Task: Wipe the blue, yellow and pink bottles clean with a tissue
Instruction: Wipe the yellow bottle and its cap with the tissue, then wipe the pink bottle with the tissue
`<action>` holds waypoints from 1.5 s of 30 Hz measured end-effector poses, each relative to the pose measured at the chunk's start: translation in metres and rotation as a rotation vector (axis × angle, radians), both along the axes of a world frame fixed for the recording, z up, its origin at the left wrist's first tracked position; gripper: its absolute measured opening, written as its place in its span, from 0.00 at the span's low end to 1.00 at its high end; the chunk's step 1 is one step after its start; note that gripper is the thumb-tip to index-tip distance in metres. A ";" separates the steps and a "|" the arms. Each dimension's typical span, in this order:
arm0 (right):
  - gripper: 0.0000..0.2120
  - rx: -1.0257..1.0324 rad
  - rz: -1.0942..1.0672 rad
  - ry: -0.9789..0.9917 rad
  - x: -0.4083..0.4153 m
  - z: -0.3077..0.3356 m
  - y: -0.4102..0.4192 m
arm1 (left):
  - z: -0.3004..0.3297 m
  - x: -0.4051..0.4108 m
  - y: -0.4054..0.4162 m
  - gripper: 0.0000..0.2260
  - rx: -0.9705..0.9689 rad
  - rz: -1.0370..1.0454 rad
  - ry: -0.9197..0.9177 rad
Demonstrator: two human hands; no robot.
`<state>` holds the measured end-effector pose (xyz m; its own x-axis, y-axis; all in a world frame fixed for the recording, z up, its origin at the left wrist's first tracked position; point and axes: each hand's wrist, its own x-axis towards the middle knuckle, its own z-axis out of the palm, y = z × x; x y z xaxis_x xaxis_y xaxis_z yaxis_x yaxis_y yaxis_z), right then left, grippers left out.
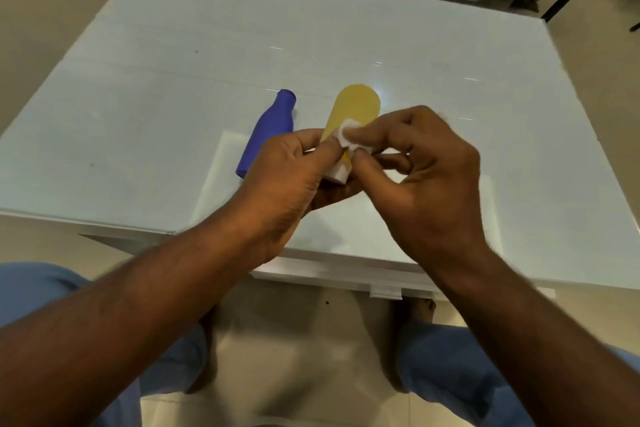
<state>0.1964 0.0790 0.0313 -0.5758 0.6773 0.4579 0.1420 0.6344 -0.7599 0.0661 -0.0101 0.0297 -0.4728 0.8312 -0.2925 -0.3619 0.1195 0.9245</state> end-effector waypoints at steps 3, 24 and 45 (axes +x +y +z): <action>0.06 -0.028 -0.124 0.021 0.004 0.007 0.019 | 0.000 0.006 -0.003 0.16 -0.029 -0.108 0.055; 0.13 -0.604 -0.206 -0.037 0.024 0.015 0.044 | 0.007 -0.054 -0.003 0.20 -0.436 -0.159 1.037; 0.12 -0.522 -0.208 -0.256 0.021 0.010 0.041 | -0.017 -0.032 0.017 0.23 -0.452 -0.515 1.505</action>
